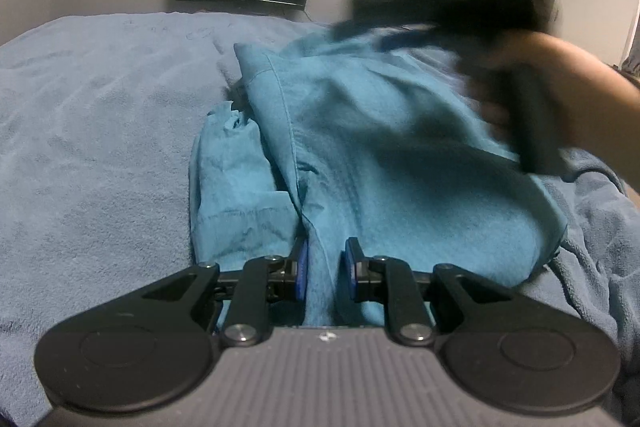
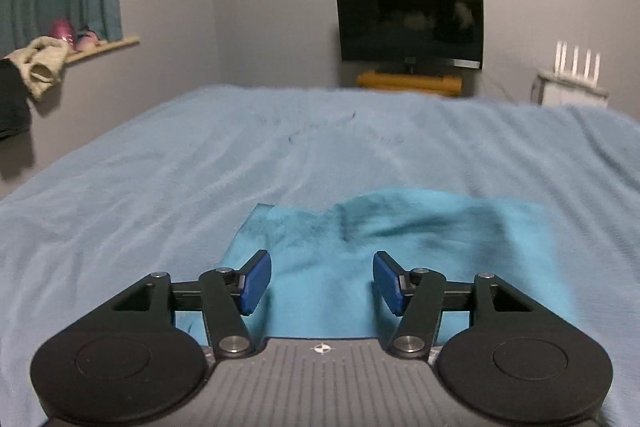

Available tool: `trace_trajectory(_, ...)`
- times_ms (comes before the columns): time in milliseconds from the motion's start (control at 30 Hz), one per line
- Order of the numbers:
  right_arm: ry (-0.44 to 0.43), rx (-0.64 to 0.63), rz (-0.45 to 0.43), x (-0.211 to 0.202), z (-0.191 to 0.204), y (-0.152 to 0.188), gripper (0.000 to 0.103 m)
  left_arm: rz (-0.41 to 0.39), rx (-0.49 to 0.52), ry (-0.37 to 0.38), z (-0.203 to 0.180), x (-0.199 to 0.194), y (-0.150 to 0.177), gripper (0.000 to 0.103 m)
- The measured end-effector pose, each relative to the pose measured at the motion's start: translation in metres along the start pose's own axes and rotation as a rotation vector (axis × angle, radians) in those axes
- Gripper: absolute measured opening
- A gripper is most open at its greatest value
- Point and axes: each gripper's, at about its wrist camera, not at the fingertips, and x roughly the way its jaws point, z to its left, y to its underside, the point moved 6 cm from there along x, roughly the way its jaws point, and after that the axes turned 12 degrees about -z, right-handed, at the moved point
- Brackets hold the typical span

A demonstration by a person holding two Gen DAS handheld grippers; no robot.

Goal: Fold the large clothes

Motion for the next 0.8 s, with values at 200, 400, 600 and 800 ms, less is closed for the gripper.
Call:
trace_trajectory(200, 0.088, 0.019, -0.034, -0.119, -0.044, 0.030, 0.066, 0.001, -0.013, 0.001, 0.003, 0.004, 0.000, 0.014)
trace_trajectory(400, 0.164, -0.032, -0.055, -0.200, -0.058, 0.070, 0.068, 0.001, -0.014, 0.001, 0.005, 0.005, 0.000, 0.014)
trace_trajectory(600, 0.227, 0.074, 0.128, -0.190, -0.086, 0.118, 0.072, 0.015, 0.013, -0.016, 0.009, 0.017, 0.008, 0.016)
trace_trajectory(800, 0.271, 0.186, 0.066, -0.234, -0.107, 0.117, 0.074, 0.003, 0.059, -0.057, 0.013, 0.021, 0.013, 0.021)
